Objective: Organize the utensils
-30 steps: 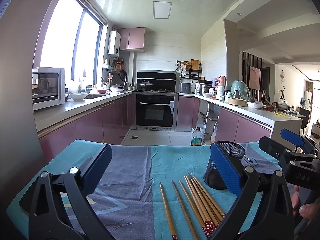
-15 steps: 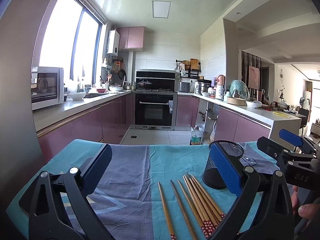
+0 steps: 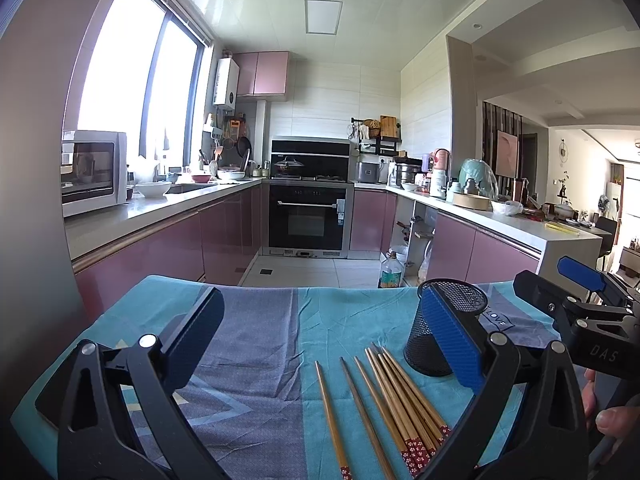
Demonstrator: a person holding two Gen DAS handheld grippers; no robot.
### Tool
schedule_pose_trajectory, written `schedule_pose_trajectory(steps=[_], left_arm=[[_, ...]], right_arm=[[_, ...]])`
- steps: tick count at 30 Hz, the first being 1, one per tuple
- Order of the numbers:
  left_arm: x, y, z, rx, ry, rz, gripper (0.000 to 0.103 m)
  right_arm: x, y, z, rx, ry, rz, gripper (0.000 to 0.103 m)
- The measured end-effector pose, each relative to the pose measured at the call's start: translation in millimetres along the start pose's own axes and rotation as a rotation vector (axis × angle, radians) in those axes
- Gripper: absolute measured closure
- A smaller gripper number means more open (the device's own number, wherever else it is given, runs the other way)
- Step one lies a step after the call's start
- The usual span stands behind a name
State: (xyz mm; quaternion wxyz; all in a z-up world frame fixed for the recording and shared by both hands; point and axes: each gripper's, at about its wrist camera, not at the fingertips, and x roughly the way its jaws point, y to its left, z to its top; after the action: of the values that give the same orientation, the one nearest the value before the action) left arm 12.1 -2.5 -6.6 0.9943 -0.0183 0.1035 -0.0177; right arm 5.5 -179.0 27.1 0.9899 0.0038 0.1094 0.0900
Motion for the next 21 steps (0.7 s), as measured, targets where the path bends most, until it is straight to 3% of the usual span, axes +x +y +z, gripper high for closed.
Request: schedule_pose_trajectory(steps=[14,21], left_arm=[[5,1,-3,-0.001,0.051,-0.012,0.006],[14,4,-7,0.007,0.113,-0.019,0.006]], right_arm=[[7,0,-3,0.004,0.016,0.006,0.007],[11,-3,-9,0.014,0.045,0.019,0.007]])
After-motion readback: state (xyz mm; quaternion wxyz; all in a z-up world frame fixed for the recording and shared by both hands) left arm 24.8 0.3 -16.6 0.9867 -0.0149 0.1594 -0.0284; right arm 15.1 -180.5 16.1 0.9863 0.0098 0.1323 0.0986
